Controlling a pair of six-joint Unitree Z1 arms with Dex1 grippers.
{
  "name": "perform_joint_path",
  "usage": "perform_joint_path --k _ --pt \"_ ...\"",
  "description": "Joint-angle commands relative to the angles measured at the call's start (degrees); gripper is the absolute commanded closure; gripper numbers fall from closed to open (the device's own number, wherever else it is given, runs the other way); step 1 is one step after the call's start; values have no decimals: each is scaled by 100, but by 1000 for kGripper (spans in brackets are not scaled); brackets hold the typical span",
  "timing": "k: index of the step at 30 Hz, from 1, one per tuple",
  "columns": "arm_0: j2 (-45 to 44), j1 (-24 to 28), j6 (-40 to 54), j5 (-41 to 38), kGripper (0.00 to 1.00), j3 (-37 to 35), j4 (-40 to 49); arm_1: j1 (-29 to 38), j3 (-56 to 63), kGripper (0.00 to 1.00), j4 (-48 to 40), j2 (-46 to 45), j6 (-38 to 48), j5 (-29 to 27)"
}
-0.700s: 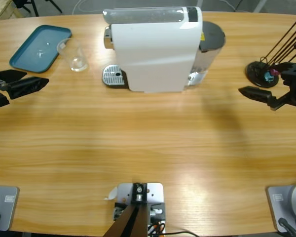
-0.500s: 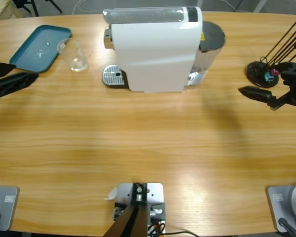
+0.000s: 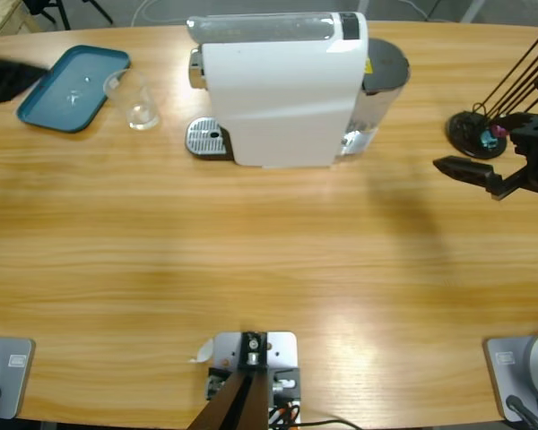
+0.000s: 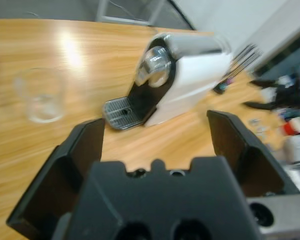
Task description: Pour coffee
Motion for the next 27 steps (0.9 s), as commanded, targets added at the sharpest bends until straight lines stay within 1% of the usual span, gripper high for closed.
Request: perform_joint_path --k 1,2,3,5,10,13,15,20,26,27 --pt "1173 617 -1207 -1618 72 -575 -568 -1 167 0 -89 -76 -70 58" --pt "1296 619 -1372 -1704 162 -577 -786 -1 167 0 -89 -90 -70 65" --pt "1412 621 -1518 -1786 191 -580 -973 -1 174 0 -89 -108 -70 68" --pt "1762 619 -1933 -2008 184 -587 -1445 -1 176 0 -89 -129 -70 66" --pt "2553 619 -3039 -2189 193 -580 -2512 -1 197 0 -115 -178 -70 49" --pt "2968 623 -3559 -2409 270 -637 -3121 -1 202 0 -124 -194 -70 33" --pt "3163 617 -3712 -2563 276 -677 -3291 -1 202 0 -133 -210 -70 33" --pt "3419 556 -3759 -2778 276 -644 -3319 -1 211 0 -133 -222 -78 40" --pt "3625 477 -3837 -2787 286 -675 -3369 -1 211 0 -133 -222 -78 45" --pt "3672 471 -3856 -2788 304 -688 -3420 -1 211 0 -133 -222 -78 42"
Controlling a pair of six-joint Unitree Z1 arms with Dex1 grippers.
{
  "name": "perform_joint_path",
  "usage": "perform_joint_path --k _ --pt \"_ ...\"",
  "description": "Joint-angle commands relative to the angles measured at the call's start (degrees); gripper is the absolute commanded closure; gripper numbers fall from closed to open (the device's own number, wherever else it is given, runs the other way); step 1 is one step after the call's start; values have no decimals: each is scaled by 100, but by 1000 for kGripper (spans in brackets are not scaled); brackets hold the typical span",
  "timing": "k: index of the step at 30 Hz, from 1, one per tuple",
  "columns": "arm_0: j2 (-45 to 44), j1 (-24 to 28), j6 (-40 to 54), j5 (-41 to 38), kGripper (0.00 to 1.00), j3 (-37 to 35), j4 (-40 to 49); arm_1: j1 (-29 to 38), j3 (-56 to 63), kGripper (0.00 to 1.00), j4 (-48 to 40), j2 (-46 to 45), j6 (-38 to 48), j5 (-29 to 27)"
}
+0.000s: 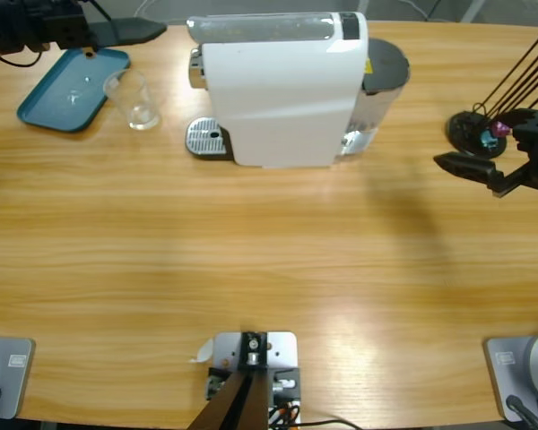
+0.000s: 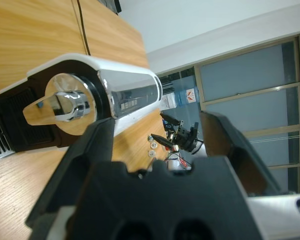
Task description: Pour coffee
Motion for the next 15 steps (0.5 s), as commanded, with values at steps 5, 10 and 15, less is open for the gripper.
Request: perform_joint_path --k 5,10,15 --pt "787 -165 -188 -150 312 -183 -302 -1 216 0 -31 -164 -71 40" --pt "976 -172 -190 -150 310 -257 -351 -1 216 0 -31 -164 -71 40" --pt "986 -172 -165 -139 399 -275 -360 -1 216 0 -31 -147 -71 40"
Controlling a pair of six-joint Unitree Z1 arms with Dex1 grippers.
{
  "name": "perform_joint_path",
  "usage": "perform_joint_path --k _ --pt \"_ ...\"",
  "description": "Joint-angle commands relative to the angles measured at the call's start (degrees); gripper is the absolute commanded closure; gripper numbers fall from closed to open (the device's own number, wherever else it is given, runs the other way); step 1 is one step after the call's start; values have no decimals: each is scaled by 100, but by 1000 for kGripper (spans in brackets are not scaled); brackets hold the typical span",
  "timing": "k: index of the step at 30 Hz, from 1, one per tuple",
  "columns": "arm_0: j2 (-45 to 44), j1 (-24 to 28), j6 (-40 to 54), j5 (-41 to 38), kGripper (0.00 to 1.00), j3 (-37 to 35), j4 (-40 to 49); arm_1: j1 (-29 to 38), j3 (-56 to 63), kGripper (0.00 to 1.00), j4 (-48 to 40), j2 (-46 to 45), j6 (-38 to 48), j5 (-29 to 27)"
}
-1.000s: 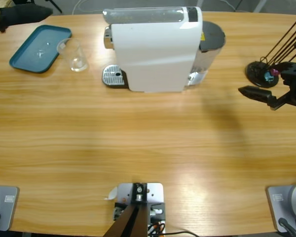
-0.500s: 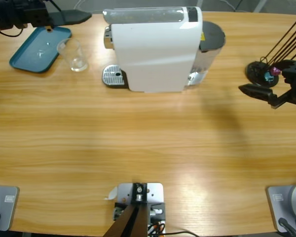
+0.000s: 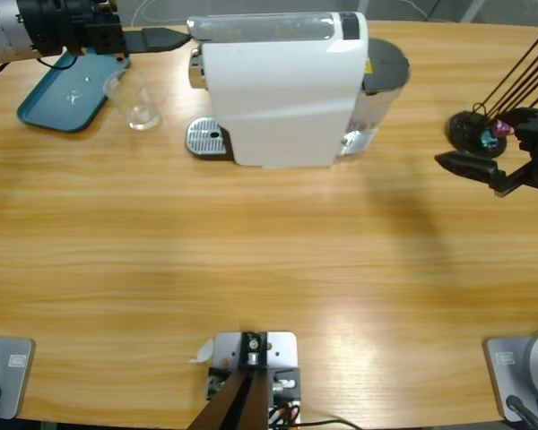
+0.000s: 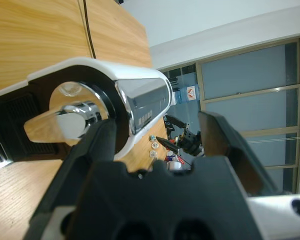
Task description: Pour coffee
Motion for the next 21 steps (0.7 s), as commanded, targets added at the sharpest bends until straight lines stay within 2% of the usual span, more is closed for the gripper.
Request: perform_joint_path --k 1,2,4,6,7,8,9,21 --pt "350 -48 -40 -125 460 -39 -84 -1 214 0 -31 -99 -70 40" --pt "360 -50 -38 -124 511 -50 -84 -1 214 0 -31 -99 -70 42" --pt "399 -48 -27 -117 541 -55 -84 -1 214 0 -31 -101 -70 49" --pt "415 -48 -13 -103 749 -50 -84 -1 214 0 -31 -101 -70 49" --pt "415 -48 -6 -90 786 -57 -84 -1 214 0 -31 -104 -70 49" --pt "420 -48 -4 -90 923 -78 -86 -1 214 0 -31 -101 -70 49" --pt "434 -48 -4 -87 1000 -96 -93 -1 214 0 -31 -99 -70 49" --pt "513 -48 -12 -62 1000 -115 -231 -1 214 0 -31 -99 -70 31"
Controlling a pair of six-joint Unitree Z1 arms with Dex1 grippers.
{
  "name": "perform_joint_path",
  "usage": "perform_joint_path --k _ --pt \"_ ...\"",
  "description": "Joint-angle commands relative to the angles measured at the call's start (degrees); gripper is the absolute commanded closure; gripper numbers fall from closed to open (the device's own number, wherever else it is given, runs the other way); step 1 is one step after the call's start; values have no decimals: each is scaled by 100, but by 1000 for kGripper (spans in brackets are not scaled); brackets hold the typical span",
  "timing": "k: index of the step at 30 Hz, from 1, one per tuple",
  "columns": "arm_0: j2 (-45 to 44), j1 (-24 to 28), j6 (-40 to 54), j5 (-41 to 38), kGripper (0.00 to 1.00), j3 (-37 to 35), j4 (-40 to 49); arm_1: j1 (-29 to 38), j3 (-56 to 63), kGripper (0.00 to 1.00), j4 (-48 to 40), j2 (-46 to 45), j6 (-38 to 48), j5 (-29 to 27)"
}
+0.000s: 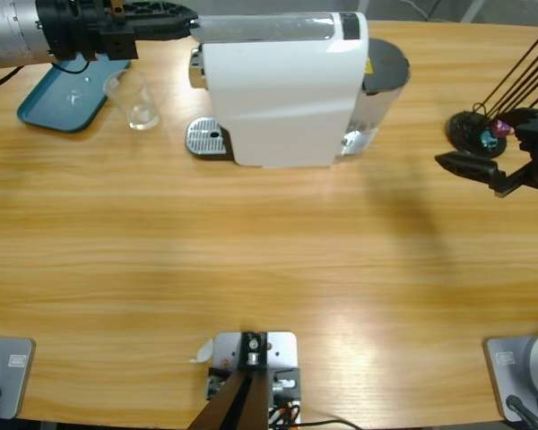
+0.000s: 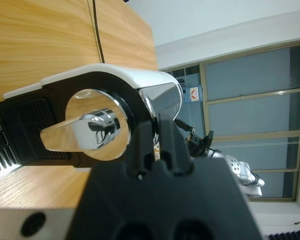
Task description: Pour coffee
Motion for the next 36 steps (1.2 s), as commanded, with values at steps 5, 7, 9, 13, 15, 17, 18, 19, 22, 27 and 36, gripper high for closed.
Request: perform_joint_path --k 5,7,9,13,15,17,18,19,22,27,36 --pt "-108 -48 6 21 1000 -77 -217 -1 207 0 -31 -97 -70 35" --pt "-295 -48 -10 64 1000 -151 -205 -1 207 0 -31 -97 -70 40" --pt "-391 -48 -51 68 1000 -258 -201 -1 207 0 -31 -97 -70 40" --pt "-444 -182 -154 75 1000 -708 -108 -1 207 0 -31 -105 -70 49" --pt "-421 -291 -198 96 1000 -963 -43 -1 207 0 -31 -105 -70 49" --pt "-395 -352 -210 105 1000 -1168 48 -1 207 0 -31 -105 -70 49" --pt "-393 -361 -210 112 1000 -1246 101 -1 207 0 -31 -107 -70 49" --pt "-393 -364 -207 112 1000 -1302 129 -1 207 0 -31 -114 -70 49" --pt "-460 -364 -154 144 1000 -1300 191 -1 207 0 -35 -123 -70 40" --pt "-1289 -373 990 1080 1000 -1262 1859 -1 207 0 -49 -111 -70 -43" --pt "-2817 -904 4362 4628 340 -1585 5849 -1 216 0 -84 -155 3 -380"
